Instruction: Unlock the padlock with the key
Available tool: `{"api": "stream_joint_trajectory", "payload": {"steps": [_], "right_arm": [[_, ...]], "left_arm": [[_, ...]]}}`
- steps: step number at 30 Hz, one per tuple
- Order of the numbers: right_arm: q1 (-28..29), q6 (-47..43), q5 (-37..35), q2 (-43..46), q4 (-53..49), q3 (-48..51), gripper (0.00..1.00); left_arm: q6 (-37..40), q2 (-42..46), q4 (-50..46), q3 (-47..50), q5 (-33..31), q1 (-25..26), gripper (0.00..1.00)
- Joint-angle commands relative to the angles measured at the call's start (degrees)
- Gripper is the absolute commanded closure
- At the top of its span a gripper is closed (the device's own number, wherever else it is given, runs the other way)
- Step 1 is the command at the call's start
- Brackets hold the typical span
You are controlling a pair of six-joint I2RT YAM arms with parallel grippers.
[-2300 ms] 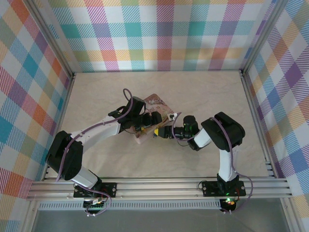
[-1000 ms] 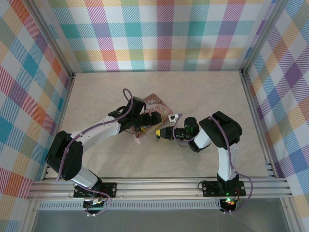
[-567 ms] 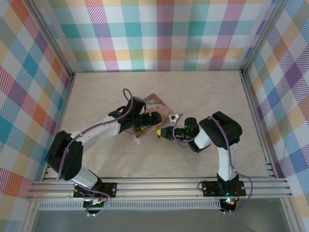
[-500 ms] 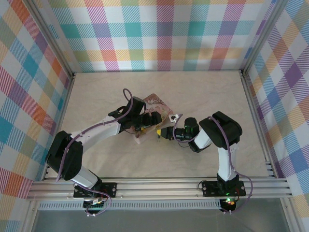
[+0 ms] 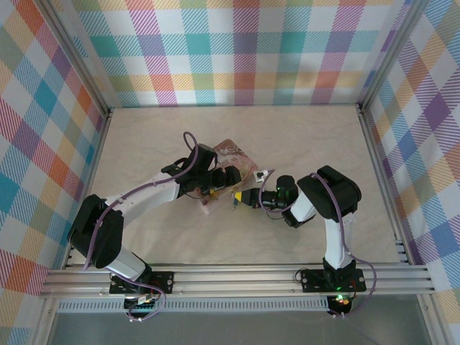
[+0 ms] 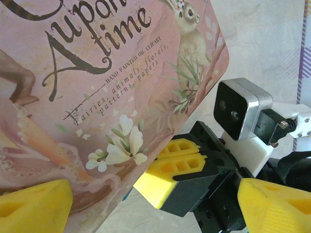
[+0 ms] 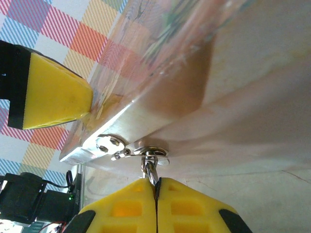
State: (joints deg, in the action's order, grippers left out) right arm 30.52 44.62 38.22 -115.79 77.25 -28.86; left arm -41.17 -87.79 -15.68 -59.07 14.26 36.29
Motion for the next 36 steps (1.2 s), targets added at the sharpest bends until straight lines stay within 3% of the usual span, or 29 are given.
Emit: {"api": "stream_joint_trajectory", "payload": {"steps": [1,36], "right_arm": [[-0.2,1.9,0.5,0.8,3.3,0.8,0.97],[0.2,15.9,-15.2,3.4,3.3,1.1,0.99]], "left_arm": [[-0.9,-0.4,-4.2,1.2,0.8,1.4,0.11],[-1.1,-1.8,-4.5,1.5,1.1,3.0,0.11]]}}
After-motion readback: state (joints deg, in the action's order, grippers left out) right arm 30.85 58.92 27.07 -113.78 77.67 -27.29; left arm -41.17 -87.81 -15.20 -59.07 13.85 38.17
